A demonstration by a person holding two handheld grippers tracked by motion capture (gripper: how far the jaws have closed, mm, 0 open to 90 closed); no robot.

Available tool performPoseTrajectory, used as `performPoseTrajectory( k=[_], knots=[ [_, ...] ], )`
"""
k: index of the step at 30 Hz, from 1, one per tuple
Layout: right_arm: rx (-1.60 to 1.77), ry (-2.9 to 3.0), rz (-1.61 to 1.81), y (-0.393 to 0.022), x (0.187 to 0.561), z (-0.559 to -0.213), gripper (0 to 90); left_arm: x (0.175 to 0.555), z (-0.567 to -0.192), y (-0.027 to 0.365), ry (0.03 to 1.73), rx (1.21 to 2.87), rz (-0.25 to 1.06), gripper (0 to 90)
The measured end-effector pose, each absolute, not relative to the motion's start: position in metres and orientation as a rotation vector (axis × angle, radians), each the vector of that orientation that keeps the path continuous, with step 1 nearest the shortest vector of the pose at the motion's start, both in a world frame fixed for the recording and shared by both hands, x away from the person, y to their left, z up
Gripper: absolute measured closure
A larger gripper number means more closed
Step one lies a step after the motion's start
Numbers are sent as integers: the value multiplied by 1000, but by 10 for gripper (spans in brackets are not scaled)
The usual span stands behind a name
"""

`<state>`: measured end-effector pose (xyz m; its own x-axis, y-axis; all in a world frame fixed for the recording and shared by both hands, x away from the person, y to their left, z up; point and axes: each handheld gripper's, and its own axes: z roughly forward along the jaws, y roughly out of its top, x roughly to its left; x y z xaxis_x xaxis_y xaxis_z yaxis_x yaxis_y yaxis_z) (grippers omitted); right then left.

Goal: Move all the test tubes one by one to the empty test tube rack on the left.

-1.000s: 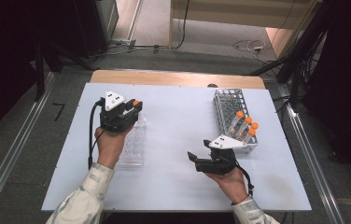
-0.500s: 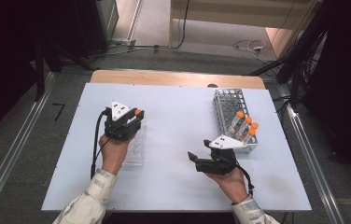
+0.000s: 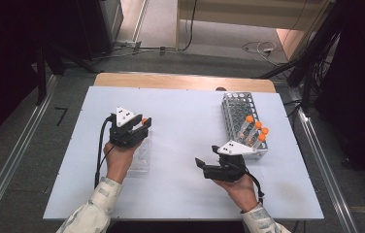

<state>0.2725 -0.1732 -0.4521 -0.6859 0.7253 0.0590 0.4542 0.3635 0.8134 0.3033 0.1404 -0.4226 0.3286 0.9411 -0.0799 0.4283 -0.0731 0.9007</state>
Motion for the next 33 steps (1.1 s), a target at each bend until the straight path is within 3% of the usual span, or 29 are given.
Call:
performPoseTrajectory(
  k=[12,33],
  knots=[
    [1080,2277,1235,-193,272,-449,231,283,-416,149,1249,1605,625,291],
    [1191,2143,1233,-257,260,-441,236,247,-426,172,1261,1556,615,226]
  ],
)
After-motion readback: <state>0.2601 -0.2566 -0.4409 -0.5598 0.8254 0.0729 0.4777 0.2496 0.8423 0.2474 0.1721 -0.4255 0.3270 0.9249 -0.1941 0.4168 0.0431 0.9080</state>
